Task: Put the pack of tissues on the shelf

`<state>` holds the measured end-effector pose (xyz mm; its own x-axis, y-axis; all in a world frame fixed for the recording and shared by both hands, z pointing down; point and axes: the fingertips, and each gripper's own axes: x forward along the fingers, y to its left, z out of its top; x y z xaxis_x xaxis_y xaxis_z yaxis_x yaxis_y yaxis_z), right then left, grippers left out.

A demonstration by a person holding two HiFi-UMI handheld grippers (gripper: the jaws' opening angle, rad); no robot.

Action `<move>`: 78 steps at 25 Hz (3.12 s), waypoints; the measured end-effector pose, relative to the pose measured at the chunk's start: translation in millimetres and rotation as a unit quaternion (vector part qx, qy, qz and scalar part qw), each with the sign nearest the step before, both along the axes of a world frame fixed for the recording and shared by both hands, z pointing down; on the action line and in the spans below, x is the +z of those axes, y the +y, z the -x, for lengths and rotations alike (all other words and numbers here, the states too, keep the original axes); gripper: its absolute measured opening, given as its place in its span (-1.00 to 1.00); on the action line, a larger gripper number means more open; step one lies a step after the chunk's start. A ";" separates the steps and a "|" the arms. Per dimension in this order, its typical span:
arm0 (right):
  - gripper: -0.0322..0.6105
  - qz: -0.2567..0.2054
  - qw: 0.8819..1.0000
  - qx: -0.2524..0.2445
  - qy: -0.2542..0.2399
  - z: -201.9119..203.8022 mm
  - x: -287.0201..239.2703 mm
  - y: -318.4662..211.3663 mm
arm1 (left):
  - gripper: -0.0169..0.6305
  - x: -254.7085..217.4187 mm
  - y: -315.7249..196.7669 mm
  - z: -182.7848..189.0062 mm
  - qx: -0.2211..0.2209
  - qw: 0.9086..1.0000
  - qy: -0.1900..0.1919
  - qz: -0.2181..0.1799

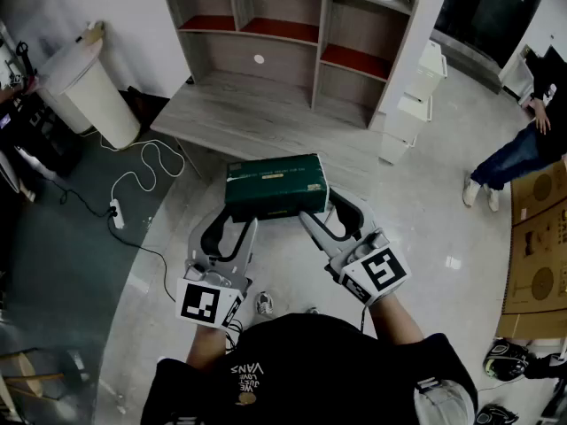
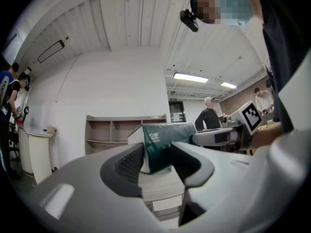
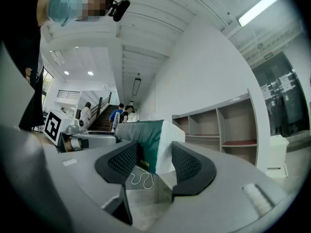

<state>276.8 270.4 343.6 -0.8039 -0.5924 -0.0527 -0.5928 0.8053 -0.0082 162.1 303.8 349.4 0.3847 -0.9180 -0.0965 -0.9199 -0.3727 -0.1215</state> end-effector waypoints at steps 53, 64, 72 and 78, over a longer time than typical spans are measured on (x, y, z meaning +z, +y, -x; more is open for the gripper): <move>-0.19 0.001 0.999 0.045 -0.029 87.1 2.9 -266.0 | -0.33 3.5 -273.0 92.2 0.049 0.999 -0.004 -0.020; -0.19 0.012 0.999 0.034 -0.029 113.1 11.5 -322.3 | -0.33 11.6 -327.0 117.3 0.039 0.999 -0.001 -0.012; -0.19 0.017 0.999 0.042 -0.030 158.5 12.6 -367.8 | -0.33 12.5 -373.7 163.5 0.047 0.999 -0.001 -0.010; -0.19 0.019 0.998 0.044 -0.030 196.8 12.5 -400.2 | -0.33 10.0 -408.5 201.0 0.055 0.998 -0.005 -0.007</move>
